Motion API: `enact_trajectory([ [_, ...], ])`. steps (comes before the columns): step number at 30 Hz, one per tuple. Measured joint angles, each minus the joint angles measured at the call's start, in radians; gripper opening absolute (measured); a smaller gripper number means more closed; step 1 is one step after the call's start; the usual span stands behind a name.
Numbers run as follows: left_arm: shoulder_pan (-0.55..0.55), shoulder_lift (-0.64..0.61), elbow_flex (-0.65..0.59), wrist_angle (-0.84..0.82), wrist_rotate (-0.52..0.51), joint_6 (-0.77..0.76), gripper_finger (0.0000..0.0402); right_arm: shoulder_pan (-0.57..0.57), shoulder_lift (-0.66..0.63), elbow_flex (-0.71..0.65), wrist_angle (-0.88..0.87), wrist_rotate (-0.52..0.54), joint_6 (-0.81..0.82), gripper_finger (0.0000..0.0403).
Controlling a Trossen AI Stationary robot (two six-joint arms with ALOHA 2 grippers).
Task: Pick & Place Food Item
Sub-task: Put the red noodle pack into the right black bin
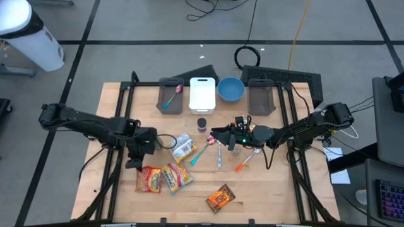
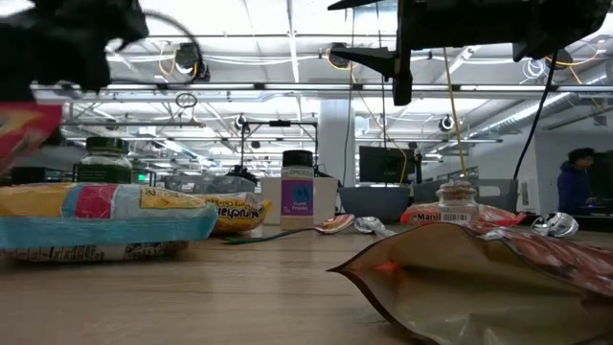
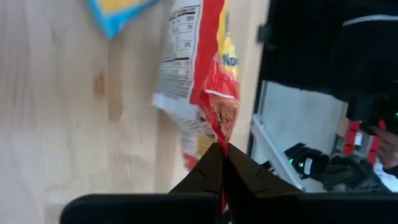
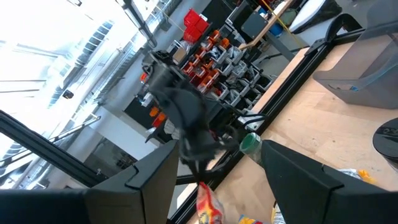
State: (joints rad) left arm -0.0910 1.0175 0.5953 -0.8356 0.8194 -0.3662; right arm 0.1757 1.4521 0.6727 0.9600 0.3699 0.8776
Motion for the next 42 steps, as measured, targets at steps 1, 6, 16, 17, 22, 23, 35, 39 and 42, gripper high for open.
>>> enact_trajectory([
  [1, 0.000, -0.011, 0.025, -0.014, -0.009, -0.002, 0.0004, 0.000, 0.000, 0.000, 0.000, 0.000, 0.000, 0.0224],
  [6, 0.000, -0.053, 0.155, -0.094, -0.061, -0.009, 0.0003, 0.000, 0.000, 0.000, 0.000, 0.000, 0.000, 0.0224],
  [16, 0.000, -0.062, 0.384, -0.163, -0.113, -0.009, 0.0002, -0.022, 0.000, 0.000, 0.030, -0.004, -0.007, 0.0224],
  [17, 0.000, -0.062, 0.403, -0.164, -0.119, -0.009, 0.0002, -0.024, 0.000, 0.000, 0.044, -0.006, -0.014, 0.0224],
  [22, 0.002, -0.062, 0.481, -0.164, -0.169, 0.009, 0.0002, -0.045, -0.001, 0.015, 0.110, -0.069, -0.050, 0.0224],
  [23, 0.004, -0.062, 0.495, -0.163, -0.173, 0.014, 0.0001, -0.052, -0.001, 0.028, 0.103, -0.090, -0.052, 0.0224],
  [35, 0.059, 0.182, 0.704, -0.294, -0.230, 0.102, 0.0001, -0.191, 0.000, 0.379, -0.477, -0.577, -0.228, 0.0224],
  [39, 0.058, 0.283, 0.817, -0.300, -0.229, 0.152, 0.0001, -0.225, 0.000, 0.433, -0.559, -0.688, -0.284, 0.0224],
  [42, 0.058, 0.355, 0.924, -0.300, -0.225, 0.188, 0.0001, -0.240, -0.001, 0.433, -0.564, -0.747, -0.296, 0.0224],
])
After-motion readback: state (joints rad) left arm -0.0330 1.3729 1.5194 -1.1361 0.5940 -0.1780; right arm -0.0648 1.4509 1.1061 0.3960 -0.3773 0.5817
